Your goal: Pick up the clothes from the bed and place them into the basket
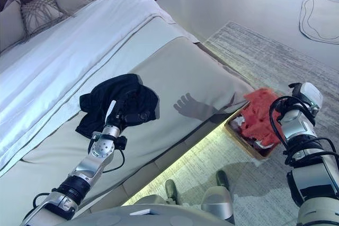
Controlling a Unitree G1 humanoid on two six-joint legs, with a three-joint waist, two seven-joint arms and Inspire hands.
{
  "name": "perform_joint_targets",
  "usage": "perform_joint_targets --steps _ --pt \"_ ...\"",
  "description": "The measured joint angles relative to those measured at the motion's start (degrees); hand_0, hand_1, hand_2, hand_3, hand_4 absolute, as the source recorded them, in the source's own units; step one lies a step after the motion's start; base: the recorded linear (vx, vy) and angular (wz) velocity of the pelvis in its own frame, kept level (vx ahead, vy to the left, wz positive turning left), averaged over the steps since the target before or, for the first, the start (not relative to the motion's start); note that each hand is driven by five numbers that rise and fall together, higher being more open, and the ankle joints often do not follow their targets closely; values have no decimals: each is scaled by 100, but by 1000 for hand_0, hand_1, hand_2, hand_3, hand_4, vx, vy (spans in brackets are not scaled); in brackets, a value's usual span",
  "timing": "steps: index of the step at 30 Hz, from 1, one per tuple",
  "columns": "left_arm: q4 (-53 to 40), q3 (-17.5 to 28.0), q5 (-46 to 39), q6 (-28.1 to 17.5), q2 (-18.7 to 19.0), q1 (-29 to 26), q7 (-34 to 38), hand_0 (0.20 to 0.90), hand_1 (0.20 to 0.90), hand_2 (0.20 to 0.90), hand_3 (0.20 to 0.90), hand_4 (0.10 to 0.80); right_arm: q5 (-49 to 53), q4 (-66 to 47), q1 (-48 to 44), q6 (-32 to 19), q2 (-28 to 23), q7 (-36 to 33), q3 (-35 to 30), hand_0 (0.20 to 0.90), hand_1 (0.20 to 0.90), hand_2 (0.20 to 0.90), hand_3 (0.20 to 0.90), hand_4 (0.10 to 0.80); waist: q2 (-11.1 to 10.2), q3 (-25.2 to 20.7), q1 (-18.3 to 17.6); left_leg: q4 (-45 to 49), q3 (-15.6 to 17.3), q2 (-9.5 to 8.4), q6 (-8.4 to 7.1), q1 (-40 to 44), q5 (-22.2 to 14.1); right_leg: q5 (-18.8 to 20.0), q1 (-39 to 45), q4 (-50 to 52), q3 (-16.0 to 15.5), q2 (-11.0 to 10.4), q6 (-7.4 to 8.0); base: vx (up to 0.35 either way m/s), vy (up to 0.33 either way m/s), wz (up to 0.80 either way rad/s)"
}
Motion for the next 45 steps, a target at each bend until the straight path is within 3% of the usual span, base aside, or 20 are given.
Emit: perform_joint_targets --steps 17,27,45 --pt "0 -4 -8 -23 0 0 1 900 900 900 900 800 -8 -24 -1 -32 -80 4 0 900 900 900 900 800 3 2 2 0 -2 2 0 0 0 -1 2 -1 -3 2 0 2 1 0" --pt "0 -9 -13 -32 -13 -2 8 900 900 900 900 800 -19 -774 -4 -246 -92 -157 5 900 900 900 900 800 3 2 45 1 -123 4 -37 -67 25 -1 6 0 -91 1 0 12 3 5" --pt "124 55 -18 -20 -83 76 110 900 900 900 900 800 -74 -1302 -268 -357 -28 -429 688 900 900 900 900 800 -103 71 812 2 -676 50 -121 -284 154 -5 105 0 -661 44 -3 25 -25 16"
